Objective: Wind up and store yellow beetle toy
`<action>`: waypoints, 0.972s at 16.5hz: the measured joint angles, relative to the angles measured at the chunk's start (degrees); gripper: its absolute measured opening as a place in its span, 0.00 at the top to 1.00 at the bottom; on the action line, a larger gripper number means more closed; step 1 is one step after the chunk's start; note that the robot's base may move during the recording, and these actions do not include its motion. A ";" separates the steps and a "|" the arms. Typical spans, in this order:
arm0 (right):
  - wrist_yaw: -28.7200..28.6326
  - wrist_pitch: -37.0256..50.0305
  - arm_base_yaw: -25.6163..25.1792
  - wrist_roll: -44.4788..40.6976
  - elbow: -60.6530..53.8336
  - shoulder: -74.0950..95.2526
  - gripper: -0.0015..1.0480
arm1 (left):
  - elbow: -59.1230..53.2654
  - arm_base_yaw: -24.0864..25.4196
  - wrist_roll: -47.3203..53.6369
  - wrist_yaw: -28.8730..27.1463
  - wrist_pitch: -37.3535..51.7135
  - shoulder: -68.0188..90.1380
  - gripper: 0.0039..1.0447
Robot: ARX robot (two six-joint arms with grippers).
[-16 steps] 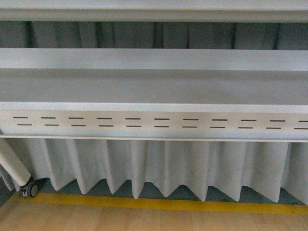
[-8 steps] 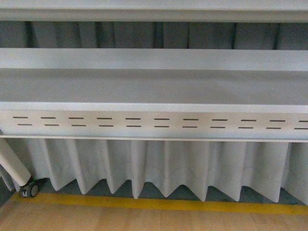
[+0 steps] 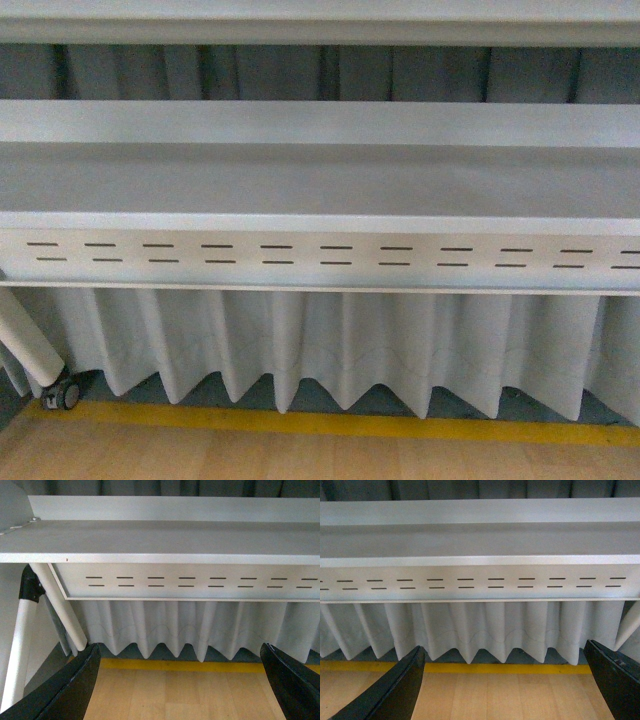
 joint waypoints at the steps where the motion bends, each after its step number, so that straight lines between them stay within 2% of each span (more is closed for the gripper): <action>1: 0.00 0.00 0.00 0.00 0.00 0.00 0.06 | 0.00 0.00 0.00 0.00 0.00 0.00 0.06; 16: 0.00 0.00 0.00 0.00 0.00 0.00 0.06 | 0.00 0.00 0.00 0.00 0.00 0.00 0.06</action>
